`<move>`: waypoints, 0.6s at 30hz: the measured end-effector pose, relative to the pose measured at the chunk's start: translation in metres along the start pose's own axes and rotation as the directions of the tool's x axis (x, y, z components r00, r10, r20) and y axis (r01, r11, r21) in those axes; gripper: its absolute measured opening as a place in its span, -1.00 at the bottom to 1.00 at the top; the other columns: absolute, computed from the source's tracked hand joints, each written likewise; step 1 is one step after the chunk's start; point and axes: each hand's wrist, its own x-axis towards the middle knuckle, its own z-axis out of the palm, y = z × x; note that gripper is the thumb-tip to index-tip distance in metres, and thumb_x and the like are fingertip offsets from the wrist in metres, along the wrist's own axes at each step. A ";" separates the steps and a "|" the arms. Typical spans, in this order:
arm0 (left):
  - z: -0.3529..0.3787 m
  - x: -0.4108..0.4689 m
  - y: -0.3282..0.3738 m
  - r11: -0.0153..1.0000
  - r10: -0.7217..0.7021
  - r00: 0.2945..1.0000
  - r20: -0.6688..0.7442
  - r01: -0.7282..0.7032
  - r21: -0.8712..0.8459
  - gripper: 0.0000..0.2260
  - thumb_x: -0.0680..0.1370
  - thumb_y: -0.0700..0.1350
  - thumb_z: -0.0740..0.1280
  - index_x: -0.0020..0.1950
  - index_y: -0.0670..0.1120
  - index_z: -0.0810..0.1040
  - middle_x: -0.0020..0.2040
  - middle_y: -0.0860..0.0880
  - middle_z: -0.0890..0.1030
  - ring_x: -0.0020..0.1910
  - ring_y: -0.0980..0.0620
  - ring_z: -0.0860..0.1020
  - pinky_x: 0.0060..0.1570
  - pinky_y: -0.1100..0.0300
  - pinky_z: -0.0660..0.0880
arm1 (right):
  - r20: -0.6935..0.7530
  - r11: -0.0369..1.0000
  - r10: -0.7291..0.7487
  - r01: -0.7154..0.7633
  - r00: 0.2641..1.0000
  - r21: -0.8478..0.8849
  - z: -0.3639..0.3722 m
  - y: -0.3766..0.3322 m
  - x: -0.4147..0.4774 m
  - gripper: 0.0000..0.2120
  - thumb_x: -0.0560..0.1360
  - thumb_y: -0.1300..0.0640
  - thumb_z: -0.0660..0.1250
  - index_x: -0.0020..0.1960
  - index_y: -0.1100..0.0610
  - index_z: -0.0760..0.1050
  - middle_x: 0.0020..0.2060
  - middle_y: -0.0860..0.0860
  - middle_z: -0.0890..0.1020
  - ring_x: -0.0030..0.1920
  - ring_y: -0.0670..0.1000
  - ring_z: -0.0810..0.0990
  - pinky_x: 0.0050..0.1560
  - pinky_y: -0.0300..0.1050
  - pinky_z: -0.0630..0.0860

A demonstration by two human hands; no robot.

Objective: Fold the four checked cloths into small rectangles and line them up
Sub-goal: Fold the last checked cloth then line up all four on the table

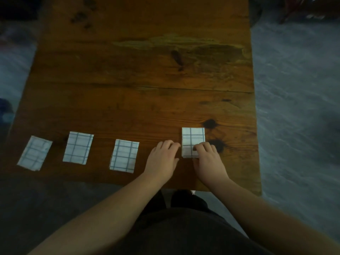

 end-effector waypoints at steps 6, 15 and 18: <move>-0.033 -0.046 -0.078 0.997 -0.081 0.996 -0.030 0.081 -0.020 -0.62 0.62 -0.01 0.34 0.43 0.07 0.41 0.36 0.08 0.45 0.36 0.07 0.40 0.30 0.14 0.40 | 0.060 0.994 -0.101 0.099 0.993 0.045 0.028 -0.077 0.003 -0.65 0.61 0.12 0.30 0.38 0.05 0.43 0.29 0.01 0.50 0.28 0.08 0.43 0.30 0.03 0.46; -0.055 -0.102 -0.194 0.991 -0.129 0.991 0.026 0.130 -0.027 -0.63 0.56 0.00 0.41 0.36 0.09 0.45 0.30 0.08 0.46 0.26 0.09 0.43 0.19 0.23 0.40 | 0.175 0.998 -0.061 0.063 0.983 -0.006 0.089 -0.182 -0.001 -0.63 0.60 0.01 0.32 0.38 -0.07 0.35 0.32 -0.03 0.47 0.31 0.03 0.42 0.34 0.02 0.46; -0.051 -0.102 -0.204 0.998 -0.049 0.997 0.066 0.051 -0.029 -0.59 0.57 0.00 0.40 0.40 0.09 0.41 0.33 0.07 0.44 0.30 0.07 0.41 0.25 0.19 0.42 | 0.139 0.999 0.007 0.001 0.990 -0.054 0.100 -0.202 -0.005 -0.55 0.58 0.01 0.36 0.42 -0.07 0.31 0.32 -0.02 0.44 0.32 0.03 0.42 0.34 0.00 0.47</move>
